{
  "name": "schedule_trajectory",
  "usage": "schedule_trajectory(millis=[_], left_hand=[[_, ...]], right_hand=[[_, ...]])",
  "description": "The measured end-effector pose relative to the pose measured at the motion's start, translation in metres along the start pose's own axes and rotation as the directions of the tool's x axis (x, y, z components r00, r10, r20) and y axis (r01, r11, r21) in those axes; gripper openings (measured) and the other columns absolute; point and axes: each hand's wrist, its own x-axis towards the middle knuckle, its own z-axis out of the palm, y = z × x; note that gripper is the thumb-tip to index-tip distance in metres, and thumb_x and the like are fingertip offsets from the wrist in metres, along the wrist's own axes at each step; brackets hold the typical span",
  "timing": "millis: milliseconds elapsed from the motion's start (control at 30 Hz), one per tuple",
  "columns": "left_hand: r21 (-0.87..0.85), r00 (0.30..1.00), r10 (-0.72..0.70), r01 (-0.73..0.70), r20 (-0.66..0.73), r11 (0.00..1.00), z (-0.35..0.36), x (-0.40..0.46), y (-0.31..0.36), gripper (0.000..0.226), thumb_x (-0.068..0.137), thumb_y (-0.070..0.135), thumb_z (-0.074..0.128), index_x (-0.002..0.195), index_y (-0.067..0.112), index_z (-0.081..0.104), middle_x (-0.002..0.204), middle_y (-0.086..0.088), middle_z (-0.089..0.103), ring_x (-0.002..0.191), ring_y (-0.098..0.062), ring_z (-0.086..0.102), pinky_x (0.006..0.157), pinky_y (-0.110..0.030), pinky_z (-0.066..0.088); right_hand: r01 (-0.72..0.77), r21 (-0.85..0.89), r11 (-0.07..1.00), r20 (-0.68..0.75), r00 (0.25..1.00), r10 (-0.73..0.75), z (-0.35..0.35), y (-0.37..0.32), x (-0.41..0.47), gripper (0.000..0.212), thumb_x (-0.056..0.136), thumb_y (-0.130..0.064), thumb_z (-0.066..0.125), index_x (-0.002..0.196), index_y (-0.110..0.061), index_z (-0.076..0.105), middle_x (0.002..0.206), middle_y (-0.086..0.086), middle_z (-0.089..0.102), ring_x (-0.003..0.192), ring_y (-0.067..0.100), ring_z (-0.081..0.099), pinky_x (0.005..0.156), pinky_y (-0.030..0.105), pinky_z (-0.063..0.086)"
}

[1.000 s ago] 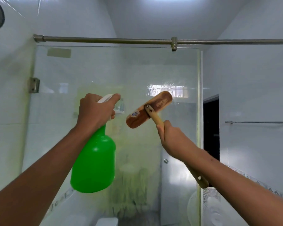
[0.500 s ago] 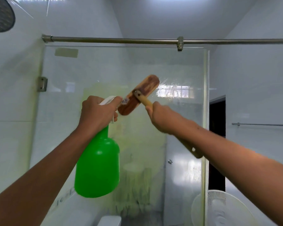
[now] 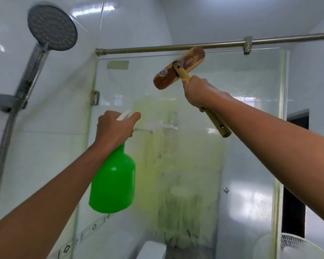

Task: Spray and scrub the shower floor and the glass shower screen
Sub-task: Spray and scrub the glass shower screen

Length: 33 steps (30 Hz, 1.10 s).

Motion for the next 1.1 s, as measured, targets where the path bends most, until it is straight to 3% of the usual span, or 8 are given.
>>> schedule_trajectory(millis=[167,267,467,633,800,867,1000,1100], left_hand=[[0.036,1.0,0.01,-0.011,0.019,0.999,-0.011,0.002,-0.008,0.046,0.082,0.044,0.078,0.072,-0.001,0.073,0.058,-0.01,0.072,0.045,-0.02,0.067,0.059,-0.037,0.062],[0.001,0.998,0.016,-0.016,-0.057,1.0,-0.022,0.007,-0.011,0.045,0.083,0.045,0.078,0.07,0.002,0.074,0.056,-0.008,0.072,0.048,-0.02,0.07,0.065,-0.035,0.063],[0.068,0.998,0.066,-0.067,0.014,0.995,-0.026,0.001,-0.012,0.051,0.085,0.045,0.078,0.071,-0.004,0.072,0.056,-0.01,0.07,0.044,-0.02,0.066,0.06,-0.033,0.059],[0.034,0.998,0.011,-0.013,0.068,0.999,-0.037,0.009,-0.017,0.041,0.085,0.049,0.079,0.075,0.009,0.079,0.069,-0.002,0.079,0.071,-0.02,0.078,0.076,-0.032,0.06],[-0.001,0.998,-0.044,0.044,0.042,0.999,-0.028,-0.001,-0.022,0.042,0.085,0.037,0.082,0.075,-0.003,0.073,0.068,-0.016,0.076,0.051,-0.024,0.071,0.056,-0.036,0.063],[-0.025,0.997,-0.071,0.071,-0.002,0.997,-0.031,0.001,-0.026,0.044,0.085,0.04,0.081,0.074,-0.002,0.074,0.064,-0.012,0.075,0.052,-0.024,0.071,0.063,-0.041,0.065],[-0.016,0.999,-0.039,0.039,-0.024,0.999,-0.034,0.002,-0.027,0.042,0.088,0.043,0.077,0.073,0.004,0.078,0.066,-0.007,0.077,0.069,-0.025,0.078,0.075,-0.037,0.062],[0.018,1.0,-0.013,0.013,-0.01,1.0,-0.03,0.001,-0.026,0.045,0.086,0.04,0.077,0.072,-0.002,0.075,0.061,-0.014,0.074,0.053,-0.026,0.073,0.068,-0.043,0.066]], right_hand=[[0.028,0.048,0.998,-0.03,0.999,-0.026,0.013,-0.008,0.003,0.036,0.105,-0.047,0.027,0.108,-0.014,0.042,0.086,0.006,0.052,0.066,0.019,0.058,0.046,0.03,0.043],[0.064,0.091,0.994,-0.038,0.997,-0.06,0.024,-0.014,0.008,0.035,0.105,-0.047,0.027,0.109,-0.015,0.041,0.089,0.007,0.052,0.07,0.021,0.058,0.049,0.032,0.048],[0.088,0.126,0.988,-0.048,0.995,-0.083,0.044,-0.027,0.018,0.038,0.104,-0.048,0.026,0.11,-0.014,0.042,0.098,0.01,0.05,0.071,0.021,0.054,0.07,0.045,0.057],[0.095,0.098,0.991,-0.035,0.995,-0.092,0.043,-0.043,0.023,0.037,0.104,-0.047,0.027,0.108,-0.014,0.041,0.085,0.005,0.049,0.069,0.022,0.06,0.061,0.04,0.058],[0.092,0.053,0.994,-0.012,0.996,-0.091,0.045,-0.051,0.026,0.036,0.105,-0.046,0.027,0.108,-0.013,0.04,0.087,0.006,0.051,0.067,0.022,0.061,0.05,0.034,0.051],[0.091,0.043,0.995,-0.007,0.996,-0.091,0.045,-0.051,0.027,0.035,0.105,-0.046,0.027,0.107,-0.013,0.041,0.087,0.006,0.052,0.065,0.021,0.061,0.049,0.033,0.05],[0.087,0.025,0.996,-0.002,0.996,-0.087,0.045,-0.053,0.025,0.037,0.105,-0.045,0.027,0.109,-0.012,0.043,0.087,0.007,0.054,0.066,0.021,0.062,0.051,0.034,0.053],[0.111,0.027,0.993,0.002,0.994,-0.111,0.049,-0.055,0.023,0.036,0.105,-0.045,0.027,0.107,-0.012,0.043,0.086,0.007,0.054,0.064,0.02,0.061,0.05,0.033,0.052]])
